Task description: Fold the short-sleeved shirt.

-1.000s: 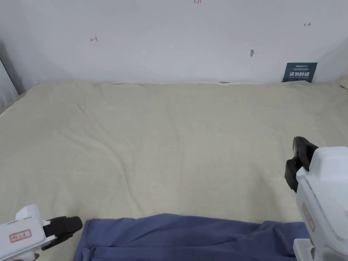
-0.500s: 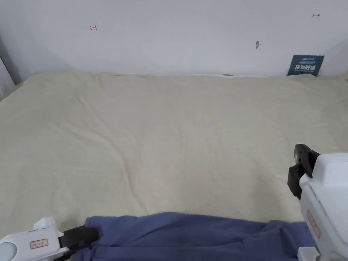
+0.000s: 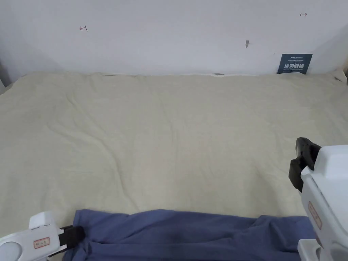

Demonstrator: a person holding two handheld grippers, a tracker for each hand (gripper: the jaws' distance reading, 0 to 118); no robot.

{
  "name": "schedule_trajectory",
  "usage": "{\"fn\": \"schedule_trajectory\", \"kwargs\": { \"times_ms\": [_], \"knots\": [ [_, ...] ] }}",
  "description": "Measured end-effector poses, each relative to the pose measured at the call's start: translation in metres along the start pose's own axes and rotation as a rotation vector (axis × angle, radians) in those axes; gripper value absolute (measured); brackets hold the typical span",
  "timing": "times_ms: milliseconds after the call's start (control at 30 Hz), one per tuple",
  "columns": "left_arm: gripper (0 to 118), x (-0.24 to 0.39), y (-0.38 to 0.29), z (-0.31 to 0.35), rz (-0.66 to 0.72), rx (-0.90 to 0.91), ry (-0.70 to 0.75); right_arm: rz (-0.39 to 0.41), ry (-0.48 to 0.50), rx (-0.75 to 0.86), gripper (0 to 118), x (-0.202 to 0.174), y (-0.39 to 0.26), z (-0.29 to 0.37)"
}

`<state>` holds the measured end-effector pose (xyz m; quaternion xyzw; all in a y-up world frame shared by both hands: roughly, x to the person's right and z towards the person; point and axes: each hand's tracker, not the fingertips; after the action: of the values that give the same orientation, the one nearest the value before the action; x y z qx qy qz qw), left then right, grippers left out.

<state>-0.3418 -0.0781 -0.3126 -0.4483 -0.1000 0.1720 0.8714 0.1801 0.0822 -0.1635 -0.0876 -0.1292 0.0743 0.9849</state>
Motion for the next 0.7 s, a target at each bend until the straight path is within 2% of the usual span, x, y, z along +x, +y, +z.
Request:
{"fn": "schedule_trajectory", "kwargs": {
  "times_ms": [133, 400, 533, 700],
  "knots": [
    [5, 0.004, 0.010, 0.029, 0.001, 0.037, -0.006, 0.000, 0.000, 0.020, 1, 0.004, 0.005, 0.002],
    [5, -0.032, 0.022, 0.058, 0.029, 0.052, 0.139, -0.017, 0.010, 0.038, 1, 0.012, 0.007, 0.007],
    [5, 0.000, 0.017, 0.061, -0.055, 0.039, 0.158, -0.027, 0.012, 0.042, 1, 0.015, 0.007, 0.009],
    [5, 0.082, 0.008, 0.061, -0.121, 0.002, 0.058, -0.023, 0.022, 0.048, 1, 0.019, 0.006, 0.015]
  ]
}}
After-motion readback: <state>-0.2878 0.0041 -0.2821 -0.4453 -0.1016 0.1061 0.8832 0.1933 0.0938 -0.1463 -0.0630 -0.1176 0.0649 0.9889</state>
